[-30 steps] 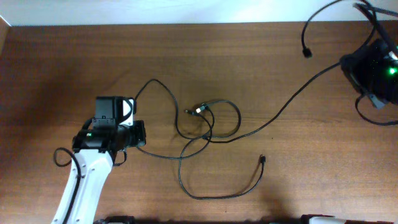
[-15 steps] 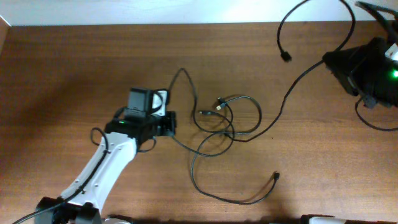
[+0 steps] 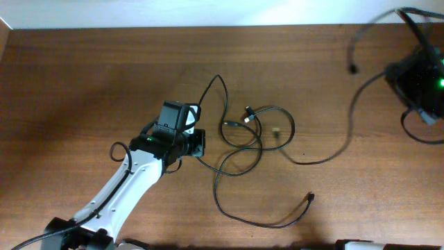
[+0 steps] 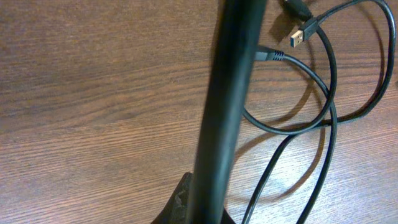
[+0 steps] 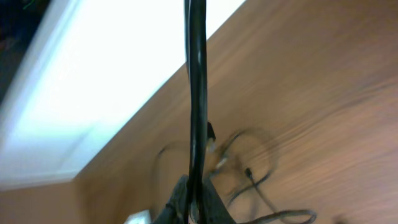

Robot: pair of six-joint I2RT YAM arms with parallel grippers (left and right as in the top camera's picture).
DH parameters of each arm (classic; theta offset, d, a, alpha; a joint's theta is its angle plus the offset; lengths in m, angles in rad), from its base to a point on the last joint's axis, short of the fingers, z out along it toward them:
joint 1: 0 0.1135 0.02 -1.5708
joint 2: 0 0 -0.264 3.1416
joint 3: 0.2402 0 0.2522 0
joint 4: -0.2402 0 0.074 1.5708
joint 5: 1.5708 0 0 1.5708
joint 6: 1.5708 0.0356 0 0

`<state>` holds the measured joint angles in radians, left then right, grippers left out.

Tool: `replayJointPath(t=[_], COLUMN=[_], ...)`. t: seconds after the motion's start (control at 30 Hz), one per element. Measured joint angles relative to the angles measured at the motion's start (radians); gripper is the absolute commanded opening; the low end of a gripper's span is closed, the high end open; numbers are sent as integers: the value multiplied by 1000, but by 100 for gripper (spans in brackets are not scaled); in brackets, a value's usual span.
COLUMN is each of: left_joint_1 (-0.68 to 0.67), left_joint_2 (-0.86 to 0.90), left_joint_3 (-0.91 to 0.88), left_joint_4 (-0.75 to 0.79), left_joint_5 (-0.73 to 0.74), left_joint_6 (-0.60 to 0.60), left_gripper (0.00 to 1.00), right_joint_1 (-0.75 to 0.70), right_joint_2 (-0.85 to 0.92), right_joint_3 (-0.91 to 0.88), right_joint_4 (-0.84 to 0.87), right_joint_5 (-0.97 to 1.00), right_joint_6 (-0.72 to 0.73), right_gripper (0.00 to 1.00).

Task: Untangle cables

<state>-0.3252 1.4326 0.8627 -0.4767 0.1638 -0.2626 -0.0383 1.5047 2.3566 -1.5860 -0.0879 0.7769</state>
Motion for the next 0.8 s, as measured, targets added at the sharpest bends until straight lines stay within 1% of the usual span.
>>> replayJointPath(t=[0.07,0.1,0.13,0.17,0.23,0.3,0.33,0.4,0.47,0.5,0.53,0.57,0.6,0.67,0.8], left_joint_1=[0,0,0,0,0,0,0,0,0,0,0,0,0,0,0], left_joint_2=[0,0,0,0,0,0,0,0,0,0,0,0,0,0,0], left_joint_3=[0,0,0,0,0,0,0,0,0,0,0,0,0,0,0], left_joint_4=[-10,-14,-21,-30,-33,-34,-34,-35,-35,-35,-35,-35,-35,-35,-35], left_joint_5=[0,0,0,1,0,0,0,0,1,0,0,0,0,0,0], left_joint_6=[0,0,0,0,0,0,0,0,0,0,0,0,0,0,0], left_gripper=[0,0,0,0,0,0,0,0,0,0,0,0,0,0,0], right_joint_1=[0,0,0,0,0,-18,-43,-141,-239,-328,-375,-460,-513,-607,-710], right_joint_2=[25,50,66,92,132,179,206,259,295,327,341,374,395,430,447], right_joint_3=[0,0,0,0,2,2,2,2,2,2,2,3,3,3,3], right_joint_4=[0,0,0,0,0,6,17,41,59,81,101,139,155,183,219], right_joint_5=[206,362,448,596,826,986,1037,1089,1081,1054,1021,944,894,794,661], right_joint_6=[0,-1,-2,-3,-3,-4,-4,-6,-6,-6,-7,-7,-8,-11,-14], right_gripper=[4,4,4,4,4,4,4,4,4,4,4,4,4,4,4])
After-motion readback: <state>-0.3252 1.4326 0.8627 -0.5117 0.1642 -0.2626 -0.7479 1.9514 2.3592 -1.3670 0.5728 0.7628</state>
